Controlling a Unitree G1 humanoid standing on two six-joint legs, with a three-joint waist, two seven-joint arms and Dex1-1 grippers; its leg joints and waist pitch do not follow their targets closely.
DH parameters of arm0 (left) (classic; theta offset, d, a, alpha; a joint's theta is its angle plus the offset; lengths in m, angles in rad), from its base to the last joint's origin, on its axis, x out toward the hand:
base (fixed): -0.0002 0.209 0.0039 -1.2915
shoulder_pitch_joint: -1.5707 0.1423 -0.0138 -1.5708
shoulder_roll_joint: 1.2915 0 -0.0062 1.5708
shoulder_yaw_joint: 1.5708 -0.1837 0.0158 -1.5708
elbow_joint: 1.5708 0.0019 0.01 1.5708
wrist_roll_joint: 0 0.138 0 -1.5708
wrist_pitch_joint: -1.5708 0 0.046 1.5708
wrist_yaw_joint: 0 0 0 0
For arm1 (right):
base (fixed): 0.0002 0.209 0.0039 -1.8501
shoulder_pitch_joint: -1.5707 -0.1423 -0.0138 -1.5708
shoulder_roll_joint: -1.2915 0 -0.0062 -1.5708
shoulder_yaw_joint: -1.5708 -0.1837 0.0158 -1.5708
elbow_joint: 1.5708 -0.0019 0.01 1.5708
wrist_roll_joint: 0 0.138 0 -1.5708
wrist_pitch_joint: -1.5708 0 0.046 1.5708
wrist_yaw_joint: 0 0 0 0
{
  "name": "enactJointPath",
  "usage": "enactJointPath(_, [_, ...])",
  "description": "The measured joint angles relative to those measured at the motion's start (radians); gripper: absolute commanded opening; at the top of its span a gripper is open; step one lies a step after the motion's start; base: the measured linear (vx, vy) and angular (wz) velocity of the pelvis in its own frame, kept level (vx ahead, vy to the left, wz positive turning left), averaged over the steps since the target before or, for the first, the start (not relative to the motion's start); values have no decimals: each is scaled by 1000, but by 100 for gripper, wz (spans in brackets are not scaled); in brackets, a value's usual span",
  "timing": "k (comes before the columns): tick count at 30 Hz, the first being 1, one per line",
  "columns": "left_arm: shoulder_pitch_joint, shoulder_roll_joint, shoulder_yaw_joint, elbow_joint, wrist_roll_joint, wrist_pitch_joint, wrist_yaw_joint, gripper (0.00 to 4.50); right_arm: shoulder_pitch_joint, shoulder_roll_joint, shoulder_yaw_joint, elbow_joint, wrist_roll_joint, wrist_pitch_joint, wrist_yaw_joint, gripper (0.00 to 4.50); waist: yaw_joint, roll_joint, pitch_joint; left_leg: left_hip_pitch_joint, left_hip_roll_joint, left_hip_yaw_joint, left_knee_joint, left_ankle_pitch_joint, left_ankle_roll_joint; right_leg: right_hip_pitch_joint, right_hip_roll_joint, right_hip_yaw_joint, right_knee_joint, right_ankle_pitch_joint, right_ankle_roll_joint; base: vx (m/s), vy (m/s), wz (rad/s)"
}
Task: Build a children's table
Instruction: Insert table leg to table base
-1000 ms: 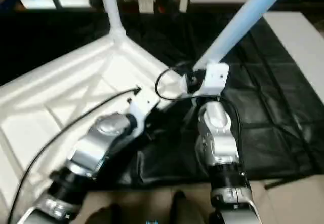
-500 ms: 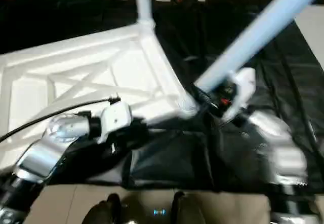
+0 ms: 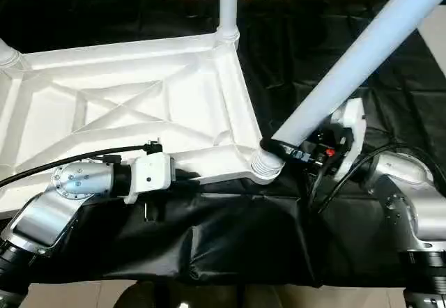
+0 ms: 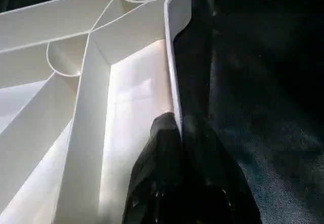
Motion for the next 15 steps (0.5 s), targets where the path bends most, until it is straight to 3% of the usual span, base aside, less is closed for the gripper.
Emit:
enactJointPath(9, [15, 5, 5, 3, -7, -10, -14, 0, 0, -2, 34, 10, -43, -106, 38, 184, 1, 1, -6, 2, 0, 0, 0, 0, 1, 1, 2, 0, 1, 0, 0, 0, 0, 0])
enactJointPath(15, [20, 4, 5, 8, -6, -9, -12, 0, 3, -12, 71, 2, -116, -211, 53, 184, -1, -1, -14, 2, 2, 0, 2, -1, 1, 1, 3, 1, 2, 0, 0, 0, 0, 0])
